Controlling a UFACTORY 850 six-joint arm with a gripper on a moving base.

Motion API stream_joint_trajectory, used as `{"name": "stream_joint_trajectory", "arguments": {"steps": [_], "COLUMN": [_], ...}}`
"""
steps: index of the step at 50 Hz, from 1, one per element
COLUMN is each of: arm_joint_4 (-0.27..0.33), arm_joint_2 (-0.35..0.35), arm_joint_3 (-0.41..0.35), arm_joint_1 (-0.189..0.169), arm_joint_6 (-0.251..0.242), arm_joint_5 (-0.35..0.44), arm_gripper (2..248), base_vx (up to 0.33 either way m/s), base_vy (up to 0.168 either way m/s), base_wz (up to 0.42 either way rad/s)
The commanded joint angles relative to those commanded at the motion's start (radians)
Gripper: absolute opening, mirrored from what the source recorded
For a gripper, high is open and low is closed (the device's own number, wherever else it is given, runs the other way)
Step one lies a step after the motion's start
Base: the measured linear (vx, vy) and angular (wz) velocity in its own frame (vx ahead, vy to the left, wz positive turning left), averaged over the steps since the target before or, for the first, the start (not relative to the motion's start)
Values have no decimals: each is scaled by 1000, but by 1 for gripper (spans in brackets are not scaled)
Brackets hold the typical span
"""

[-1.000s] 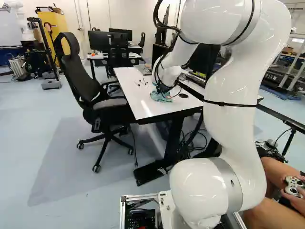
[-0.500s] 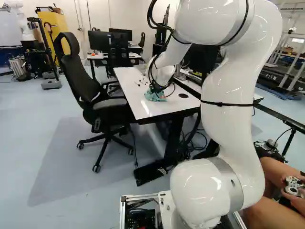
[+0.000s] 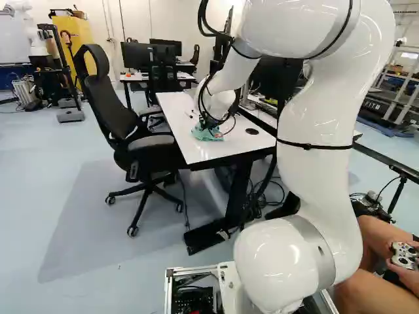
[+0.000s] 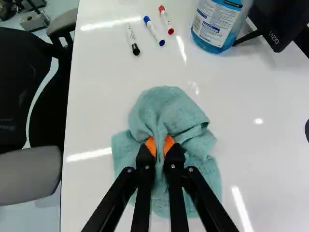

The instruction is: Clean the table with the green towel

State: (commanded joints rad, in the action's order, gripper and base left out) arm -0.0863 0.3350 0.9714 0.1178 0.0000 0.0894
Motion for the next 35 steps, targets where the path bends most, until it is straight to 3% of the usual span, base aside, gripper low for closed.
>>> {"name": "stream_joint_trajectory", "arguments": {"steps": [16,35], "arm_joint_4": [0,0], "arm_joint_2": [-66,-116], "arm_joint_3": [-80,-139], "arm_joint_1": [-13,-64], "arm_joint_6": [0,0], "arm_joint_5": [0,0], "arm_gripper": [38,38], "base_vx": [0,0], "base_vy": [0,0], "base_wz": [0,0]}}
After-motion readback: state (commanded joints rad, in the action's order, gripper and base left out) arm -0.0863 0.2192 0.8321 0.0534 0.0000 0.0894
